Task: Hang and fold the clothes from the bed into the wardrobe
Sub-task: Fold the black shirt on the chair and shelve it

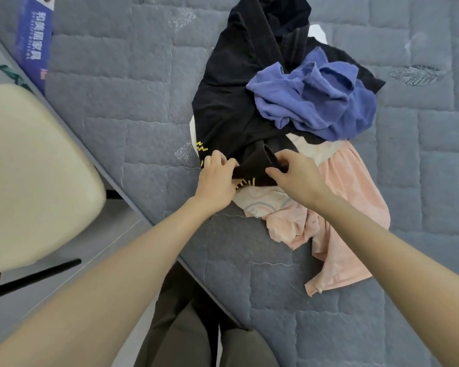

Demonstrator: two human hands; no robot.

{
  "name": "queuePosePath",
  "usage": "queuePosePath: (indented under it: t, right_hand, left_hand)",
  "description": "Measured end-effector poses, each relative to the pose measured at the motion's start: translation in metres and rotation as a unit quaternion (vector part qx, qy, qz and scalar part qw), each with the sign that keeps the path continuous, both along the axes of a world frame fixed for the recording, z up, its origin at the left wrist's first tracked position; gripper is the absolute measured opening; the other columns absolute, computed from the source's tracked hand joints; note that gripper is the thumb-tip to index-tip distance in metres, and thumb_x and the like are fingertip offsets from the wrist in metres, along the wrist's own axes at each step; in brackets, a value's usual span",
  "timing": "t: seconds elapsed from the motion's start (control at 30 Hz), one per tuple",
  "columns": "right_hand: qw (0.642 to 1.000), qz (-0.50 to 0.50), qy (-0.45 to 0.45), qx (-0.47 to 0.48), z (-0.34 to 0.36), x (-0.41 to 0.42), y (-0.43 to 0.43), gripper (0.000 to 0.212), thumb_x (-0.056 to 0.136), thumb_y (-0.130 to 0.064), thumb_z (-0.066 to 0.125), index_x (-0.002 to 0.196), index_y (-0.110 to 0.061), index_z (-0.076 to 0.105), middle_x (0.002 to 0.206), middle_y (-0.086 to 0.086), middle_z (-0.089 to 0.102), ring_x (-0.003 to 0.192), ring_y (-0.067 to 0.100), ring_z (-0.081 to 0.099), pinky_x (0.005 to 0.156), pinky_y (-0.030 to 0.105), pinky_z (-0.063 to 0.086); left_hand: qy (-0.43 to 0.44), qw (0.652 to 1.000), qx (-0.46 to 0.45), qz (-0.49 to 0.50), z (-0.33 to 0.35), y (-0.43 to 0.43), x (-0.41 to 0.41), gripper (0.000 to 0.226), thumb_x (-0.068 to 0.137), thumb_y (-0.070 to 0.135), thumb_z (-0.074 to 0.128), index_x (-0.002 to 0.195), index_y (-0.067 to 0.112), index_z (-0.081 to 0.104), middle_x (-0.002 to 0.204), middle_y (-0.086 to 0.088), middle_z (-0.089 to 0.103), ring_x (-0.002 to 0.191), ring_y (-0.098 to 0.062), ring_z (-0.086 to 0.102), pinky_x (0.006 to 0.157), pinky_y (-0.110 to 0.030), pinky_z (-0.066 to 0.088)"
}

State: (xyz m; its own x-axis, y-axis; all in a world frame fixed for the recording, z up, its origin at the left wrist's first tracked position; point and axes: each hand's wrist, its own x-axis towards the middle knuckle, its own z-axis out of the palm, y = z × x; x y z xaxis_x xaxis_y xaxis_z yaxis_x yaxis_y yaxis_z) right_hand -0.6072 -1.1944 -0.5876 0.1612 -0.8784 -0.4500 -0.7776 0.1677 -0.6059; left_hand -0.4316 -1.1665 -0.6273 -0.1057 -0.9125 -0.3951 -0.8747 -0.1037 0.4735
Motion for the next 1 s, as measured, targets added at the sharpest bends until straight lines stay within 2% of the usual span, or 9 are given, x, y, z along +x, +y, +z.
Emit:
queuePosePath:
  t: [0.1,0.23,0.33,0.47,0.57,0.67,0.8,0.9,1.0]
  right_hand:
    - [0.998,0.002,-0.055,0.007,0.024,0.009,0.019,0.019,0.090,-0.023,0.062,0.108,-0.017,0.064,0.090,0.000,0.066,0.078,0.012,0.060,0.066,0.022,0.047]
    - [0.997,0.030,-0.071,0.013,0.050,0.022,0.051,0.011,0.088,-0.026,0.064,0.094,-0.017,0.061,0.079,-0.001,0.061,0.064,0.002,0.051,0.056,0.012,0.037]
    - [0.996,0.063,-0.064,0.029,0.065,0.030,0.071,0.013,0.087,-0.028,0.065,0.088,-0.016,0.059,0.081,0.002,0.063,0.066,0.009,0.054,0.059,0.019,0.039]
    - [0.986,0.118,-0.080,0.091,0.079,0.039,0.096,0.020,0.083,-0.029,0.070,0.087,-0.010,0.064,0.077,0.002,0.066,0.069,0.018,0.059,0.068,0.035,0.047]
    - [0.973,0.155,-0.098,0.143,0.078,0.043,0.109,0.008,0.081,-0.018,0.070,0.088,-0.016,0.068,0.086,-0.003,0.071,0.078,0.019,0.066,0.074,0.033,0.051]
    - [0.984,0.126,-0.071,0.105,0.070,0.053,0.110,0.039,0.082,-0.004,0.062,0.116,-0.022,0.059,0.112,-0.006,0.062,0.091,0.017,0.061,0.083,0.026,0.048]
    - [0.997,0.066,-0.017,0.024,0.055,0.077,0.099,0.065,0.084,-0.007,0.061,0.142,-0.021,0.034,0.131,0.014,0.047,0.110,0.026,0.052,0.093,0.033,0.044]
    - [0.989,0.131,0.060,0.016,0.042,0.093,0.086,0.069,0.085,-0.011,0.061,0.146,-0.024,0.031,0.149,0.017,0.030,0.133,0.034,0.034,0.106,0.042,0.037]
    - [0.972,0.173,0.162,0.000,0.033,0.101,0.079,0.062,0.088,-0.019,0.059,0.145,-0.024,0.034,0.157,0.015,0.015,0.141,0.035,0.018,0.110,0.046,0.030]
  left_hand:
    - [0.052,0.998,-0.035,0.000,0.026,0.020,0.021,0.013,0.094,0.009,0.054,0.105,0.016,0.052,0.099,0.000,0.055,0.091,-0.016,0.047,0.098,-0.042,0.038]
    - [0.042,0.996,-0.066,0.040,0.068,0.052,0.046,0.012,0.095,0.010,0.049,0.104,0.018,0.049,0.082,0.001,0.047,0.077,-0.024,0.048,0.068,-0.037,0.038]
    - [-0.019,0.993,-0.114,-0.003,0.092,0.077,0.058,0.016,0.095,0.010,0.048,0.108,0.019,0.051,0.076,0.011,0.039,0.079,-0.022,0.048,0.072,-0.032,0.028]
    - [-0.082,0.990,-0.115,-0.031,0.119,0.108,0.066,0.025,0.092,0.006,0.048,0.105,0.027,0.052,0.074,0.013,0.045,0.083,-0.017,0.046,0.075,-0.030,0.022]
    - [-0.166,0.976,-0.133,-0.047,0.134,0.139,0.080,0.050,0.062,-0.008,0.070,0.099,0.024,0.062,0.077,0.007,0.055,0.078,-0.022,0.051,0.073,-0.033,0.029]
    - [-0.230,0.962,-0.137,-0.049,0.143,0.164,0.100,0.060,0.037,-0.012,0.079,0.087,0.019,0.069,0.077,-0.001,0.060,0.074,-0.028,0.058,0.067,-0.039,0.044]
    - [-0.297,0.951,-0.084,0.010,0.138,0.188,0.137,0.063,0.035,-0.017,0.075,0.090,0.014,0.069,0.087,-0.008,0.062,0.082,-0.034,0.058,0.074,-0.044,0.043]
    - [-0.319,0.946,-0.004,0.055,0.125,0.190,0.158,0.062,0.061,-0.007,0.067,0.116,0.020,0.058,0.113,-0.004,0.054,0.106,-0.030,0.047,0.090,-0.044,0.030]
    - [-0.299,0.952,0.040,0.055,0.108,0.172,0.155,0.063,0.077,0.005,0.060,0.135,0.023,0.043,0.137,-0.001,0.039,0.124,-0.026,0.035,0.105,-0.041,0.020]
